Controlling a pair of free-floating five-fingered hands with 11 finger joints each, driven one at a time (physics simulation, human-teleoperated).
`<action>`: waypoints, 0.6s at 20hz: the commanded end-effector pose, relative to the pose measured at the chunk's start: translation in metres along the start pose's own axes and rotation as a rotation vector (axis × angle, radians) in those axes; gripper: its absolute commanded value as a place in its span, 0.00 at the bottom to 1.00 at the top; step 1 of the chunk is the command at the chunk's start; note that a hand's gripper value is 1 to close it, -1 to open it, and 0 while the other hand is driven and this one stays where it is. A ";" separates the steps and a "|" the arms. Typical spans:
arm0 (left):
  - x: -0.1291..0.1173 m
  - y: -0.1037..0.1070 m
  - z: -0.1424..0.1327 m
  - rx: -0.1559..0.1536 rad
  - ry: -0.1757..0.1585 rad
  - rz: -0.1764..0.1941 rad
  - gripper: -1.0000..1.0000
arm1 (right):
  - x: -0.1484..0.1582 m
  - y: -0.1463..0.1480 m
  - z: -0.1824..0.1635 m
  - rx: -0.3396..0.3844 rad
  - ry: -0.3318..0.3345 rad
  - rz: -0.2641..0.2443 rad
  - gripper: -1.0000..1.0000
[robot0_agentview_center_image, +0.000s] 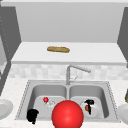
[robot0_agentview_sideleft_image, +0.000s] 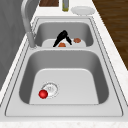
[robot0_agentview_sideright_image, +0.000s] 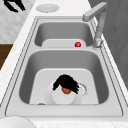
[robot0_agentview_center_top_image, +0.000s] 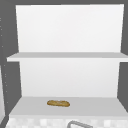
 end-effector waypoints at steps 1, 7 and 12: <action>0.000 0.000 0.000 0.000 0.000 0.000 0.50 | -0.001 0.006 -0.004 0.000 0.009 0.011 0.00; 0.000 0.000 0.000 0.000 0.000 0.000 0.50 | -0.004 0.017 -0.022 0.016 0.002 -0.001 0.00; 0.000 0.000 0.000 0.000 0.000 0.000 0.50 | -0.008 0.017 -0.040 0.064 0.004 -0.006 0.00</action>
